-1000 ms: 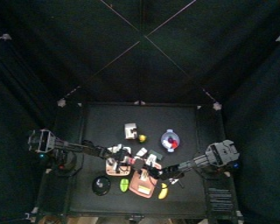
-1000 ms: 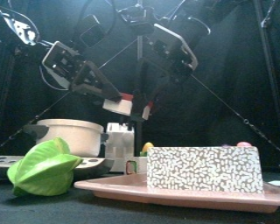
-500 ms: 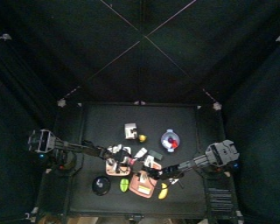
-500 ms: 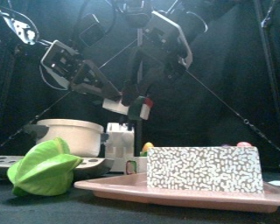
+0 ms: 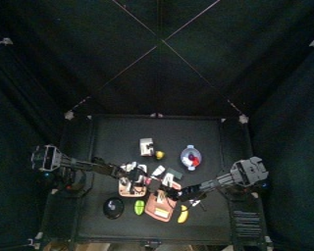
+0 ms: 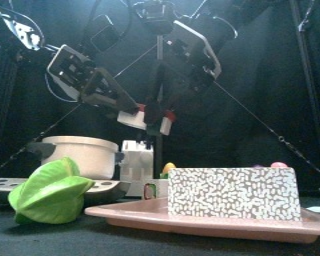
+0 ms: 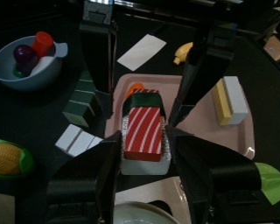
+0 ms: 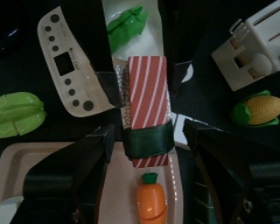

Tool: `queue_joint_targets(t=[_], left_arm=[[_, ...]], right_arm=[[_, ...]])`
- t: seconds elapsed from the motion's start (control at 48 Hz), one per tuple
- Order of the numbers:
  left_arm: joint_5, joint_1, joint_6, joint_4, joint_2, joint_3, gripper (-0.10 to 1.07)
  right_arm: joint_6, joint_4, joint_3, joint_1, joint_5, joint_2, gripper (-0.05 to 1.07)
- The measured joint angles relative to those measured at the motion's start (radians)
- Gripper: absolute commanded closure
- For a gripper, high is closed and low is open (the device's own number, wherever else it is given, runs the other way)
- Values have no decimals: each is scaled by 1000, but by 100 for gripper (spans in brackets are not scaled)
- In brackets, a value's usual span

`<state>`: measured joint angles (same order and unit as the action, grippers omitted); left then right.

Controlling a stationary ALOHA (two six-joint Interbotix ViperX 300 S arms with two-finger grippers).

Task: Unwrap sushi

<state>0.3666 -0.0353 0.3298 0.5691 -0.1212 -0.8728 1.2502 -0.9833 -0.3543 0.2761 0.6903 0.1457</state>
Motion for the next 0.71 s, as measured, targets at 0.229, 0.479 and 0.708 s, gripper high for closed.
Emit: queue_joint_targets(t=[0.229, 0.479, 0.708], left_arm=[[0, 2, 0, 0, -11, -6, 29], [0, 0, -3, 0, -15, -8, 29], [2, 2, -3, 0, -15, -9, 29]], right_arm=[[0, 2, -2, 0, 0, 0, 18], [0, 0, -2, 2, -3, 2, 30], [-2, 3, -5, 2, -2, 2, 30]])
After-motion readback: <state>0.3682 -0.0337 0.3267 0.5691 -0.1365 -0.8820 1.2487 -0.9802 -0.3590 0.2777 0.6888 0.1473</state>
